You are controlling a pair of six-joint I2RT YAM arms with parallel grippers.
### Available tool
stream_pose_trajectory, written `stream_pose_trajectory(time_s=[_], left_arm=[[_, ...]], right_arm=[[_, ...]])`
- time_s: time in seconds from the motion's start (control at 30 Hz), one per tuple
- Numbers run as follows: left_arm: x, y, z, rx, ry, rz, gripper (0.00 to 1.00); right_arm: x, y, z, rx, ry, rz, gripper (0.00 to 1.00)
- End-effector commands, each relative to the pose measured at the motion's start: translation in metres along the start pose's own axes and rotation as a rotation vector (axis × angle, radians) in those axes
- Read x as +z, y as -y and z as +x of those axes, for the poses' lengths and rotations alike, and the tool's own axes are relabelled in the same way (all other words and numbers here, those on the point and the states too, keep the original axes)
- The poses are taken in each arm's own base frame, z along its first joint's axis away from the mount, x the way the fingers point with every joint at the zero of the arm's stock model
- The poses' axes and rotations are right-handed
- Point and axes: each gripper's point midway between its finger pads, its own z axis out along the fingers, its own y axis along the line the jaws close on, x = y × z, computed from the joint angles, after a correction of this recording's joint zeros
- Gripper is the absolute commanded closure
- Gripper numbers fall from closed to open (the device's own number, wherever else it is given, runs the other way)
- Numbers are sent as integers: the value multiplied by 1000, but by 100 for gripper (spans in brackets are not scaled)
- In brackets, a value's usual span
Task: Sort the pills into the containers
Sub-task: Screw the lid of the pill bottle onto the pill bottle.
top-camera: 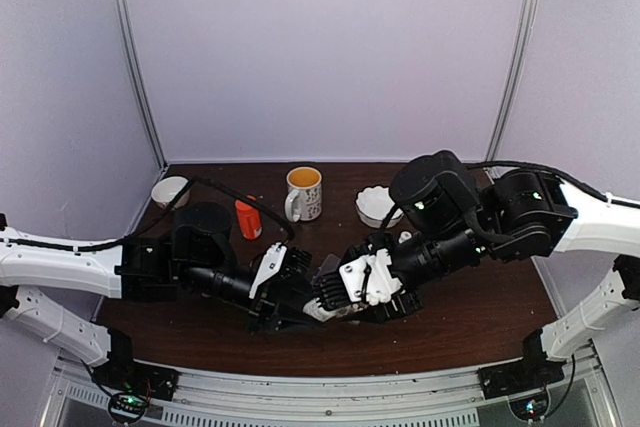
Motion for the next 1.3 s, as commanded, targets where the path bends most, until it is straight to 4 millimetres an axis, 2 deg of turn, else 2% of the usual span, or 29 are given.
stream_pose_trajectory(time_s=[0.0,0.07,0.17,0.57,0.83,0.97,1.13,1.27], left_arm=[[0,-2,-16,40,36,7,91],[1,-2,-14,39,31,6,91],[2,-3,-12,37,26,7,92],[4,-4,-11,42,18,9,91],[3,-3,-14,44,22,13,91],[4,-3,-14,41,21,15,91],[3,-2,-14,42,23,18,91],[3,-2,-14,43,23,18,91]], right_arm=[[-5,7,-8,1,5,29,54],[-5,8,-9,4,9,31,54],[-6,11,-10,14,16,49,44],[-17,12,-12,-2,60,90,52],[-11,7,-8,4,33,53,49],[-9,5,-7,7,19,35,57],[-8,4,-6,7,15,30,60],[-9,5,-7,8,17,30,76]])
